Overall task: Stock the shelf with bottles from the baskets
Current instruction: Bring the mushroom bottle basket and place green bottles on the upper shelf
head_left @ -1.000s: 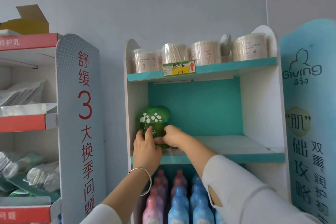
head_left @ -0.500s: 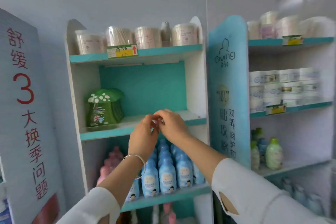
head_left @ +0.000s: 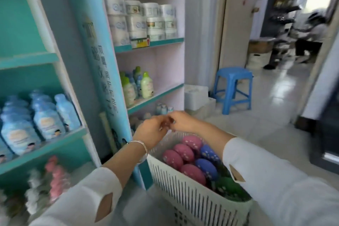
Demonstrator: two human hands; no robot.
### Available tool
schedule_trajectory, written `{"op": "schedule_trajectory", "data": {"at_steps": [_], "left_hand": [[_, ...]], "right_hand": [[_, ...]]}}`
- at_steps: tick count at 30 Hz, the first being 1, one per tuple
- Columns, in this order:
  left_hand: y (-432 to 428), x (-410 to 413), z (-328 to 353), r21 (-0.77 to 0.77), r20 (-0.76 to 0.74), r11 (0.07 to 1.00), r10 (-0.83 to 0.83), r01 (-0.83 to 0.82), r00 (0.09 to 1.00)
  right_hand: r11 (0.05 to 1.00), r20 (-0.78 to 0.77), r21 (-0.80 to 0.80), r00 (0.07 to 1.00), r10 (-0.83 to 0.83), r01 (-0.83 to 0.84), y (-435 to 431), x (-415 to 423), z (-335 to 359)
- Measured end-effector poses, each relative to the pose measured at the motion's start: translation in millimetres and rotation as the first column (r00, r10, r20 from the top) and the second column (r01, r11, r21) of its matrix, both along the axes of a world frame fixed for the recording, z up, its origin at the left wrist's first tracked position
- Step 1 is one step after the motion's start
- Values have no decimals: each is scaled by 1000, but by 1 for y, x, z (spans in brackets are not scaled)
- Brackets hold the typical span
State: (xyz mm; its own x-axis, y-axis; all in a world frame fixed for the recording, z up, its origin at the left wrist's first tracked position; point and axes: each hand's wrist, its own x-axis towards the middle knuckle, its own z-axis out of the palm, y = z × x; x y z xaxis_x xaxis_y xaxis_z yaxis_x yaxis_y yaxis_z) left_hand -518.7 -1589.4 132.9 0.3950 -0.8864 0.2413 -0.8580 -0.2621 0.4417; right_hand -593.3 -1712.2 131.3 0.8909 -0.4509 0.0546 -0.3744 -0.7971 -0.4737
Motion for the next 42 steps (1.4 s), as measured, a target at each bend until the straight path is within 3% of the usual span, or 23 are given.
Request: {"op": "schedule_trajectory", "data": {"at_steps": [4,11,18,23,26,31,37,42], "left_hand": [[-28,-36,-27,114,-1,976,-185,184,983],[-52,-50,-77,248,-69,934,-246,255,967],[-70,-67,-106,302,-127,896,-300,325,946],[-73,-75,-118,361,-135,857,-342,367,930],[-71,-73,-121,414,-118,837,-341,359,932],[-68,-73,-119,420,-168,848,-275,322,946],[-67,-66,-106,351,-312,900,-146,257,939],[-62,-59,-94,323,-550,901,-69,288,832]], "right_hand": [[999,-227,36,974,-3,12,-38,-43,-36],[981,-517,187,854,54,52,-65,-72,-78],[985,-851,147,519,78,92,-56,-85,-108],[966,-946,-8,315,76,-257,-33,-88,-118],[940,-969,-42,244,44,-337,-26,-93,-125],[972,-928,60,346,138,-227,-37,-88,-107],[990,-805,111,577,140,-85,-44,-74,-68],[976,-678,218,715,173,-29,-54,-77,-39]]}}
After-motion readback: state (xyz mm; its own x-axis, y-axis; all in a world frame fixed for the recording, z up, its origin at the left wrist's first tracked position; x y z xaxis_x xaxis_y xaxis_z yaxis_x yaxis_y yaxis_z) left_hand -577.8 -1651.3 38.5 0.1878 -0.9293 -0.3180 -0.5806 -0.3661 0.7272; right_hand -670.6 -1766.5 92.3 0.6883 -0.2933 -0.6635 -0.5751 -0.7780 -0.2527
